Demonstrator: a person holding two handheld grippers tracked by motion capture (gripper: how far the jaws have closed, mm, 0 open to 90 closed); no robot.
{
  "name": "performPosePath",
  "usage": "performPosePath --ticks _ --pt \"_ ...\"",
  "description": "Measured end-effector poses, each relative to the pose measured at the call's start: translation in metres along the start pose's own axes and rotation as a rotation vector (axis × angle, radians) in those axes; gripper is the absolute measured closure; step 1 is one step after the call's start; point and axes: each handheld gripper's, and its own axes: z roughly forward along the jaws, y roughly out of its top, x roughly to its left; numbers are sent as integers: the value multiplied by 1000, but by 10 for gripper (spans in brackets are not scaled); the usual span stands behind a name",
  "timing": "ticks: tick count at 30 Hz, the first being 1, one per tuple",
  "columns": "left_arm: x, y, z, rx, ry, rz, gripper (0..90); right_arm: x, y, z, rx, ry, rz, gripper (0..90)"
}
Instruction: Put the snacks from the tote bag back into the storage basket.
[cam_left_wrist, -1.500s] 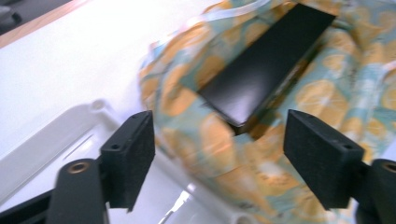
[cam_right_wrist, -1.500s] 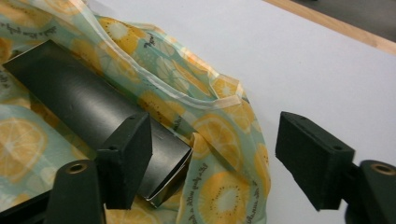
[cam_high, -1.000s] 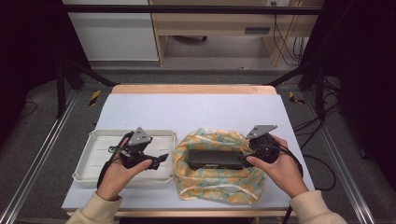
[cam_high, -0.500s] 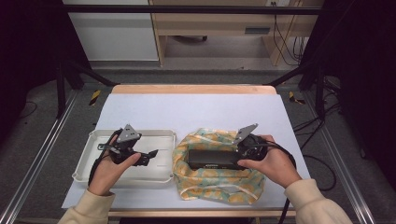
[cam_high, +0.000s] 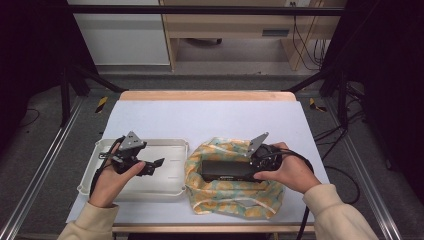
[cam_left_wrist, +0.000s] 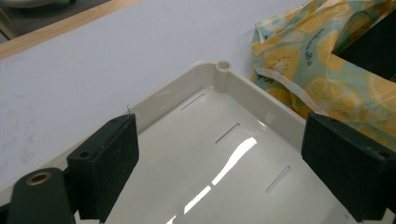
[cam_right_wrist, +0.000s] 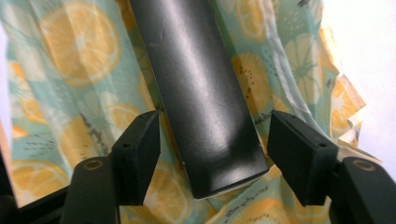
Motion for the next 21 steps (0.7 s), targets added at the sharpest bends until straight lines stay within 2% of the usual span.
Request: performPosePath --ticks 4,10,21 --pt "0 -1 1 3 -4 -1 114 -3 1 9 29 21 -34 339" --pt "-2 -1 3 16 -10 8 114 -8 2 20 61 51 -38 337" --pt "-9 -5 9 49 -20 26 114 -13 2 37 130 97 -76 337"
